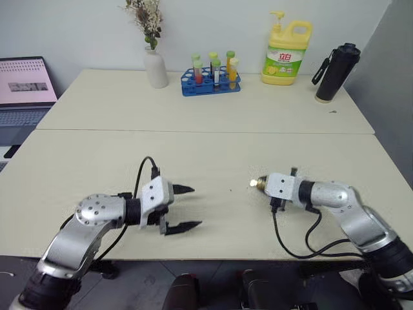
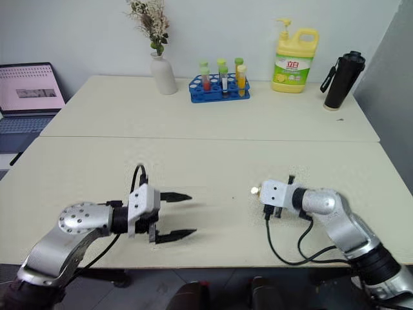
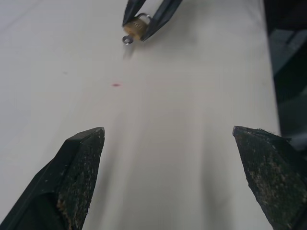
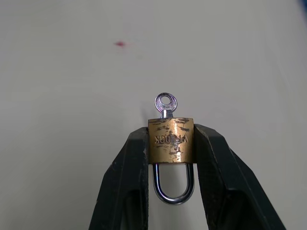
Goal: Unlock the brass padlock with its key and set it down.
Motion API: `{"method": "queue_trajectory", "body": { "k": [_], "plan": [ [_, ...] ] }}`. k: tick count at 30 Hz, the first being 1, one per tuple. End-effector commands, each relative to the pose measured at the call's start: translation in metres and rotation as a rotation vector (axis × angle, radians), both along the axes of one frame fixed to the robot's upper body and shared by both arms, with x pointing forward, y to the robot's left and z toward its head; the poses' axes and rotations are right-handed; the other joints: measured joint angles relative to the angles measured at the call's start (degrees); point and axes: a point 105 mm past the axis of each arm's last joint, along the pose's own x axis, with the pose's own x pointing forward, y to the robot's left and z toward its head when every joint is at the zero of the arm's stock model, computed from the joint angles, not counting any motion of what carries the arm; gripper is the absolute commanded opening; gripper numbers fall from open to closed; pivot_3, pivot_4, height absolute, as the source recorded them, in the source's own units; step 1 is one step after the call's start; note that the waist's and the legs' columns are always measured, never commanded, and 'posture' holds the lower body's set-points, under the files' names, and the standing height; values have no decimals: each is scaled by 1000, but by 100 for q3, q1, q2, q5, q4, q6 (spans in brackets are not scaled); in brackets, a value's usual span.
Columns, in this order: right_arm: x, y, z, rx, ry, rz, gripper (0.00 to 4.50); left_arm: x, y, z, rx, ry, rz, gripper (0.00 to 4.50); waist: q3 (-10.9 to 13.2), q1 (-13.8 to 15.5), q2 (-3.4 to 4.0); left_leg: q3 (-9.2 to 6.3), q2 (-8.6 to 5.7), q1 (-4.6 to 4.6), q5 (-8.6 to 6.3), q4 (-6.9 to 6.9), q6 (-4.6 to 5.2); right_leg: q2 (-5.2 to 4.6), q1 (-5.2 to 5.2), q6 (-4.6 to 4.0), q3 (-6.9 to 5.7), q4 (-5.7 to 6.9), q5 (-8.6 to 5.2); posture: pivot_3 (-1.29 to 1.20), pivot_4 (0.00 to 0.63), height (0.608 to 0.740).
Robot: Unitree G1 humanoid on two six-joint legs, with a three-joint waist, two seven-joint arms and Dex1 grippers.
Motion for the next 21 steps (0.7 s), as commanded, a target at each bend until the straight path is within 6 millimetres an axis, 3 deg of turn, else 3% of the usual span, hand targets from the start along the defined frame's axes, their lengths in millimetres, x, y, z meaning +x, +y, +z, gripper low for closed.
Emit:
{"method": "queue_trajectory", "body": {
  "k": [1, 4, 9, 17, 21],
  "plan": [
    [0, 8, 17, -60, -232, 82, 950, 14, -11, 21, -79, -32, 38, 4500, -1, 0, -2, 0, -1, -1, 0, 0, 0, 1, 0, 0, 1, 0, 0, 0, 150, 740],
    [0, 14, 21, -26, -303, 87, 950, 19, -25, 37, -154, -14, 28, 4500, -1, -9, -3, -1, 0, -3, 0, -2, -1, 2, 1, -1, 8, 1, 0, 0, 150, 740],
    [-4, 32, 49, 14, -534, 159, 950, 28, -37, 52, -184, 25, 21, 4500, -1, -23, -3, -3, 0, -2, 1, -1, -2, 3, -1, -1, 9, 5, 1, 0, 150, 740],
    [-17, 49, 64, 65, -602, 305, 950, 55, -59, 72, -250, 163, -10, 4500, -1, 3, -4, -3, -6, -4, 1, 7, -2, 4, 3, -2, 6, 5, 1, 0, 150, 740],
    [-16, 50, 67, 72, -617, 323, 950, 56, -63, 79, -264, 189, -29, 4500, -1, -19, -4, -3, -5, -3, 1, 6, -2, 4, 3, -19, 7, 5, 12, 0, 150, 740]
  ]
}}
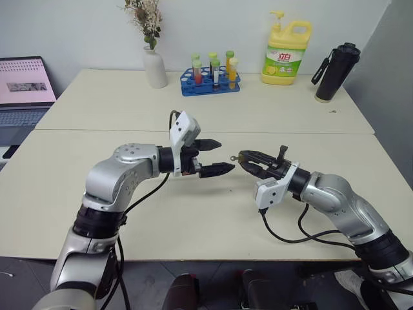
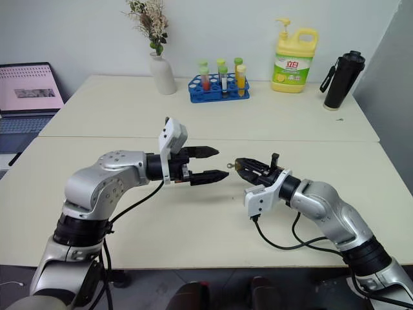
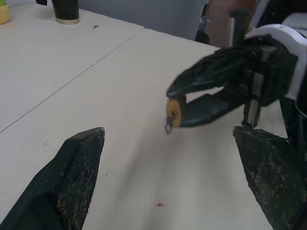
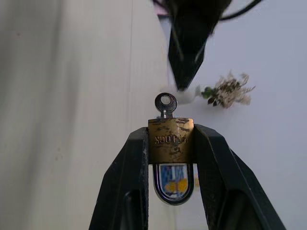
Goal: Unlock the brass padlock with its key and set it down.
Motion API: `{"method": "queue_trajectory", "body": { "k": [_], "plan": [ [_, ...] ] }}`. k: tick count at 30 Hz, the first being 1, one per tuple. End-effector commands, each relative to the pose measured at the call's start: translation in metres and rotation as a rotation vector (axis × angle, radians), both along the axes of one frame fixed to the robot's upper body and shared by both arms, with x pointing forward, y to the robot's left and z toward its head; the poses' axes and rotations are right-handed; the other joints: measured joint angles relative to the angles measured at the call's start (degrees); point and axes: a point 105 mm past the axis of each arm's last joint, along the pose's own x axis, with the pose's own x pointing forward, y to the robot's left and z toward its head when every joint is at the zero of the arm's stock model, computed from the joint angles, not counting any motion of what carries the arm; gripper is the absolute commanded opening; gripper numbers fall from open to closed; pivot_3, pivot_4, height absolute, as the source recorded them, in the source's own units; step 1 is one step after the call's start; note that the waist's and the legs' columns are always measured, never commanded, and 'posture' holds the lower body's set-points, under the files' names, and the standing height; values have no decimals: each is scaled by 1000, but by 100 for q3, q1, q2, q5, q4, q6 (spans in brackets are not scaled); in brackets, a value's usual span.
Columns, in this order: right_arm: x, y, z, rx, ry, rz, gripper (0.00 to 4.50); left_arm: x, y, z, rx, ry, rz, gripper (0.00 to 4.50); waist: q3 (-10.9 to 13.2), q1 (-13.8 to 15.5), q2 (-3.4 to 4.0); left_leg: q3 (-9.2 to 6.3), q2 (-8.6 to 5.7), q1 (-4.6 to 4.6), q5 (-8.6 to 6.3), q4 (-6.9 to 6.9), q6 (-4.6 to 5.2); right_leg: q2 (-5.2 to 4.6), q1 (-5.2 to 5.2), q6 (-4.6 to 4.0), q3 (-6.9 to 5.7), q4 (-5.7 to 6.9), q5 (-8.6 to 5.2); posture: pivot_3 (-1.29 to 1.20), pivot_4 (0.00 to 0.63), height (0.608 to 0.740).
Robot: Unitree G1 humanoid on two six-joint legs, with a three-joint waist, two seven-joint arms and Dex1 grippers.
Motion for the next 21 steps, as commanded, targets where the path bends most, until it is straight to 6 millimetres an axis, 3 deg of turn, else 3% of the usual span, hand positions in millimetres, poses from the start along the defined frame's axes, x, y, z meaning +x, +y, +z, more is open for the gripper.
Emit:
{"method": "queue_trajectory", "body": {
  "k": [1, 11, 14, 21],
  "plan": [
    [2, -2, 15, 37, -47, 10, 950, -1, -2, 13, -29, -8, -28, 4500, 0, -14, 0, 0, 2, 1, 0, -1, 0, 0, 0, -2, 2, 0, 1, 0, 150, 740],
    [7, -4, 15, 57, -51, 11, 950, -7, -2, 18, -59, 42, -61, 4500, 0, -2, 0, -4, 2, 0, 1, 0, -1, -1, -1, -5, 6, 2, 2, 0, 150, 740],
    [5, -3, 16, 58, -59, 26, 950, -7, -1, 15, -50, 53, -65, 3923, 0, -1, 0, -3, 1, 0, 1, 0, -2, -2, -1, -6, 7, 3, 3, 0, 150, 740],
    [0, 3, 20, 69, -72, 62, 950, -9, -5, 13, -57, 63, -92, 1864, 0, -1, 0, -4, 1, 0, 1, 0, -2, -2, -1, -6, 8, 3, 3, 0, 150, 740]
  ]
}}
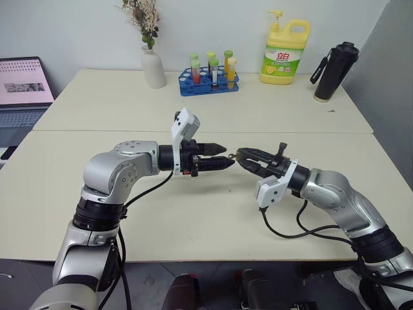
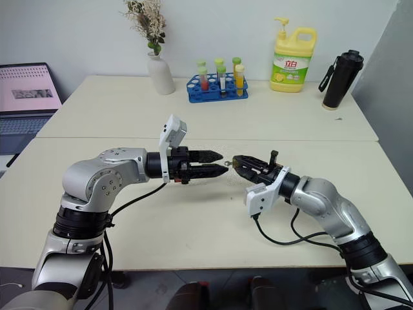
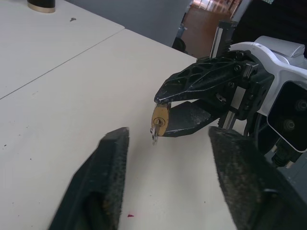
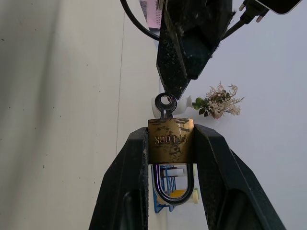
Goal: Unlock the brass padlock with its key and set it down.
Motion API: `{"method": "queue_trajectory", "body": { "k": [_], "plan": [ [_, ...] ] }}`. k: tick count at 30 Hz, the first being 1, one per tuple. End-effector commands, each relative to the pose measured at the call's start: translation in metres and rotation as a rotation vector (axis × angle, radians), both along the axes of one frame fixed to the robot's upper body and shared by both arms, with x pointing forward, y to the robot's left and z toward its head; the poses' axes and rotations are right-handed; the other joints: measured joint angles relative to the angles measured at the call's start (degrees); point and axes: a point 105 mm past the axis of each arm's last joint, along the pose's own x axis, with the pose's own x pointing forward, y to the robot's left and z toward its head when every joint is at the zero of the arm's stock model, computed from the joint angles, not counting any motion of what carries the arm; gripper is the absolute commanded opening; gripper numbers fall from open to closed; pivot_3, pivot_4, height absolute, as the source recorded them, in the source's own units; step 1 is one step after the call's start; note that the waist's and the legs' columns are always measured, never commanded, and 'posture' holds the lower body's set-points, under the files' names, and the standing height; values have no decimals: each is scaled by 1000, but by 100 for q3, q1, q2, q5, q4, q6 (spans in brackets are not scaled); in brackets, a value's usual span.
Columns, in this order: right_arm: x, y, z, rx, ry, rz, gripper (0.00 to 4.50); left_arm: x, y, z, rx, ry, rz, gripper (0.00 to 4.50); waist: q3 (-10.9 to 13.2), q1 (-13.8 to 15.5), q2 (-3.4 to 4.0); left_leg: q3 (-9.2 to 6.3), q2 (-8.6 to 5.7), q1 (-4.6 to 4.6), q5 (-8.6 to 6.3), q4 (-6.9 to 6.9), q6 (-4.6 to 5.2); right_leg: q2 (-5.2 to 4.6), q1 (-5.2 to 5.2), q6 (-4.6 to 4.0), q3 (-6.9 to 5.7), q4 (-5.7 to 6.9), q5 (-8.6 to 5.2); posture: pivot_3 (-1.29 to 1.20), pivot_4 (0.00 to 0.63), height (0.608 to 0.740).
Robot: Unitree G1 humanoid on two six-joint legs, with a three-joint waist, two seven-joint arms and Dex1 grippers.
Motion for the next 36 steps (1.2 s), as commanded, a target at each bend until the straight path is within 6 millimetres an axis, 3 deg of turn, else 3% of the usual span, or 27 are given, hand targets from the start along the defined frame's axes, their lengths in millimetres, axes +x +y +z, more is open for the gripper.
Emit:
{"method": "queue_trajectory", "body": {
  "k": [1, 6, 31, 36],
  "plan": [
    [-4, 2, 22, 51, -68, 27, 950, -4, -5, 9, -17, -35, -46, 1498, 0, 0, 0, 0, 0, 0, 0, 0, 0, 0, 0, 0, 0, 0, 0, 0, 150, 740],
    [-9, 6, 26, 64, -80, 61, 950, -4, -7, 4, -6, -24, -59, 4, 0, 0, 0, 0, 0, 0, 0, 0, 0, 0, 0, -1, 0, 0, 1, 0, 150, 740],
    [-11, 7, 32, 99, -91, 88, 950, -4, -2, 8, -42, -47, -89, 0, 0, 0, 0, 0, 0, 0, 0, 0, 0, 0, 0, -2, 0, 0, 1, 0, 150, 740],
    [-10, 6, 31, 97, -80, 85, 950, 0, 0, 5, 1, -85, -37, 1161, 0, 0, 0, 0, 0, 0, 0, 0, 0, 0, 0, -3, 0, 1, 2, 0, 150, 740]
  ]
}}
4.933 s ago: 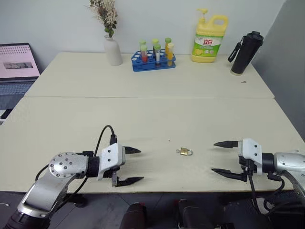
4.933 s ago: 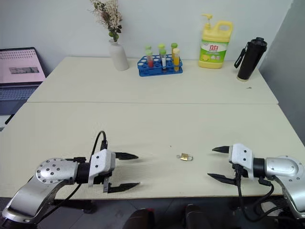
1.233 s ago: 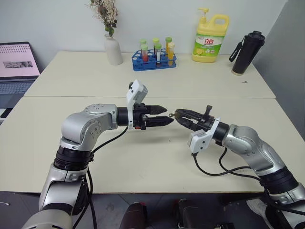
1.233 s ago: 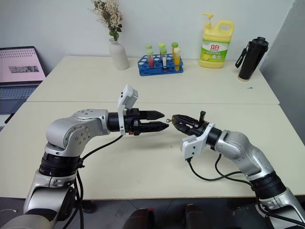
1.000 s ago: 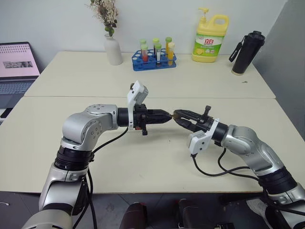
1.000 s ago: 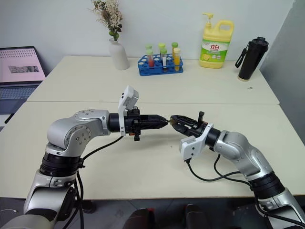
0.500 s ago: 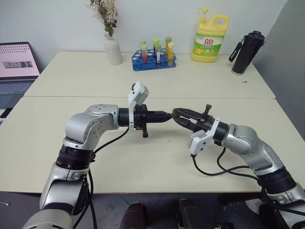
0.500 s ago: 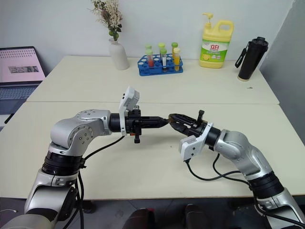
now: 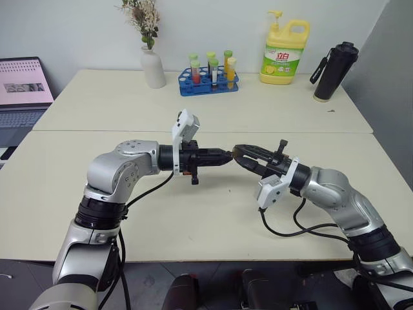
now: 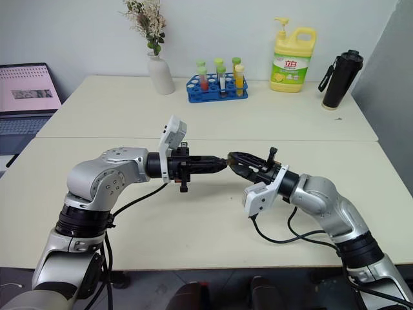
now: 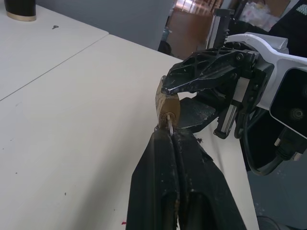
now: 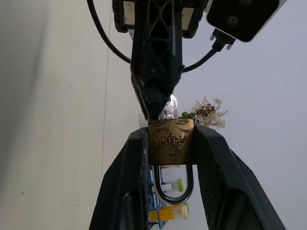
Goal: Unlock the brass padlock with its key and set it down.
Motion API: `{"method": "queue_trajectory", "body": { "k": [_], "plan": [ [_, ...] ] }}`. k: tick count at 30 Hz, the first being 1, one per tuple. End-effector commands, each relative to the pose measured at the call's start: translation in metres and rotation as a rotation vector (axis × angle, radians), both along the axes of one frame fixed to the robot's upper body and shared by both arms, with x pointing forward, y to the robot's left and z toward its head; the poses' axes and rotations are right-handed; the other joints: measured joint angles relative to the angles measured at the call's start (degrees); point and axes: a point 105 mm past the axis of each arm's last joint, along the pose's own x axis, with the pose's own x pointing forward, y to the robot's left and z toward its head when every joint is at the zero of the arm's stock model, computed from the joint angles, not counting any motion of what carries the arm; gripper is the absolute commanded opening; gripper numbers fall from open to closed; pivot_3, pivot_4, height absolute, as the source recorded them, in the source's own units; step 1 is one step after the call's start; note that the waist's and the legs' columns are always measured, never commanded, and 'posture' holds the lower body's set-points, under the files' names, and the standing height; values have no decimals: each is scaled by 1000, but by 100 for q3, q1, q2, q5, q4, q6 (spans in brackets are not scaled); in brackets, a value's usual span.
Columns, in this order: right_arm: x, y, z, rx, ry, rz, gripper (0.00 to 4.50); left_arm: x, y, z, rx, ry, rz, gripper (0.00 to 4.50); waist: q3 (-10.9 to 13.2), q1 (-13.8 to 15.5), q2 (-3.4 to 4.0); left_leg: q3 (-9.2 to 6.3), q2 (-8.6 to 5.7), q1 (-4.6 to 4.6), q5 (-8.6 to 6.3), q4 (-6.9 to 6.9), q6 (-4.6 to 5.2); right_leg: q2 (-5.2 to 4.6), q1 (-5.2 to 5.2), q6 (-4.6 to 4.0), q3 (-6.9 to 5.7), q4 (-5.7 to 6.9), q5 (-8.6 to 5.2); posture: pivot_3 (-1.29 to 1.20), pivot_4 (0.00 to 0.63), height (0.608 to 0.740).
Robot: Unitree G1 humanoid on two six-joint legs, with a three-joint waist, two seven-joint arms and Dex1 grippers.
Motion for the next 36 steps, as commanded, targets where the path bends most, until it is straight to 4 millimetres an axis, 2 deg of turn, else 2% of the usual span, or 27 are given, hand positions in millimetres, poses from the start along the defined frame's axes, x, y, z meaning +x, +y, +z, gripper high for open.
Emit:
{"method": "queue_trajectory", "body": {
  "k": [1, 8, 20, 31, 34, 36],
  "plan": [
    [-3, 0, 16, 38, -40, 24, 950, -1, 1, 8, 8, -55, 17, 1444, 0, 0, 0, 0, 0, 0, 0, 0, 0, 0, 0, 0, 0, 0, 0, 0, 150, 740],
    [-3, 0, 14, 24, -40, 23, 950, -1, 4, 7, 15, -47, 23, 1488, 0, 0, 0, 0, 0, 0, 0, 0, 0, 0, 0, 0, 0, 0, 0, 0, 150, 740],
    [1, -1, 10, -1, -31, 9, 950, -2, 1, 17, -33, -31, 31, 1488, 0, 0, 0, 1, 0, 0, 0, 0, 0, 0, 0, 0, 0, 0, 0, 0, 150, 740],
    [-1, 0, 10, -4, -29, 18, 950, -3, -3, 16, -33, -35, 19, 1488, 0, -1, 0, 0, 0, 0, 0, 0, 0, 0, 0, -1, 0, 1, 1, 0, 150, 740],
    [-1, 0, 9, -8, -30, 21, 950, -1, -5, 18, -43, -37, 24, 875, 0, 0, 0, 1, -1, 0, 0, 0, 0, -1, 0, -1, 0, 1, 1, 0, 150, 740],
    [-2, 0, 9, -10, -29, 23, 950, -1, -5, 18, -45, -38, 23, 238, 0, 0, 0, 2, -1, 0, 0, 1, 0, -1, 0, -1, 1, 1, 1, 0, 150, 740]
  ]
}}
